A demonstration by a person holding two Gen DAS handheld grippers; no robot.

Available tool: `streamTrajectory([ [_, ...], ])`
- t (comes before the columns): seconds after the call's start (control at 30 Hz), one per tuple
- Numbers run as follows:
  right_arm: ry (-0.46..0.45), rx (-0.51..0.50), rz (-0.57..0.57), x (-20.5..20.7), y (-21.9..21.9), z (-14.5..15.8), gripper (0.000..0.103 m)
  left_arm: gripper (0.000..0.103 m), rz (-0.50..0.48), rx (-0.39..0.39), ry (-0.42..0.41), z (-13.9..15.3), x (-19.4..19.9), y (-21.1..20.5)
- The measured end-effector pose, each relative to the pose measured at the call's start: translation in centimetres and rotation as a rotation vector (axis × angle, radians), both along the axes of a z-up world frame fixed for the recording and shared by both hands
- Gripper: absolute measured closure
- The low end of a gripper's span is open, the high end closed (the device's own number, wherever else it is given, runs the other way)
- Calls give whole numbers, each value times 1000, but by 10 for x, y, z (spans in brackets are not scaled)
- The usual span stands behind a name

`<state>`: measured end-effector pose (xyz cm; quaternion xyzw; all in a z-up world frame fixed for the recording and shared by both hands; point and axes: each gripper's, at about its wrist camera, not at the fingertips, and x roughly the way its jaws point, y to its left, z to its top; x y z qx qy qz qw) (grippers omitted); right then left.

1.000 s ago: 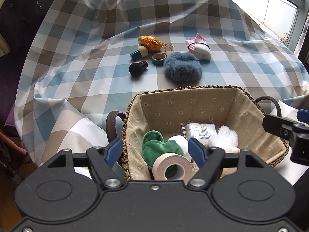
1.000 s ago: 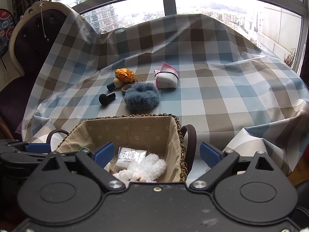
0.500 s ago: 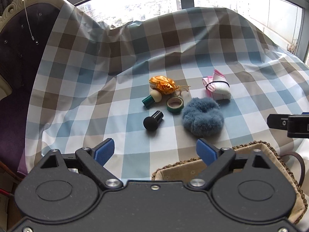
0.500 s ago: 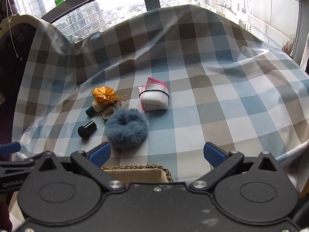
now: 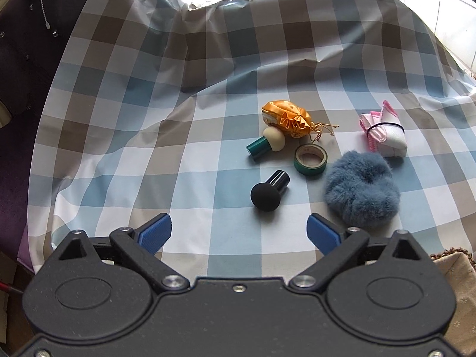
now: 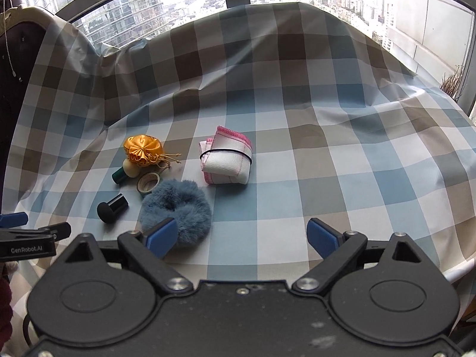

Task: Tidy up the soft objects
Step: 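Grasp the black sponge stick with the left gripper while the right gripper grasps the blue fluffy scrunchie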

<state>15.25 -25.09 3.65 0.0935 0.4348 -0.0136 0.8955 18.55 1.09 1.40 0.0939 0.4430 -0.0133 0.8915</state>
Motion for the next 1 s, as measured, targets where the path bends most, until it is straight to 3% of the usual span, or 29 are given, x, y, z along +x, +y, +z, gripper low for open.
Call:
streamTrajectory([
  [0.17, 31, 25, 11, 17, -1, -13, 17, 20, -29, -16, 71, -24, 25, -1],
  [0.43, 86, 26, 84, 46, 12, -34, 17, 20, -37, -46, 175, -60, 66, -5],
  [0.53, 100, 2, 131, 57, 25, -38, 17, 20, -4, -14, 177, -68, 78, 3],
  [0.57, 103, -6, 150, 61, 30, -39, 17, 16, 10, -9, 179, -69, 82, 8],
  [0.73, 120, -28, 261, 84, 66, -47, 13, 12, 82, -73, 155, -64, 96, 37],
  [1.0, 198, -85, 356, 121, 119, -85, 7, 12, 138, -10, 137, -60, 106, 65],
])
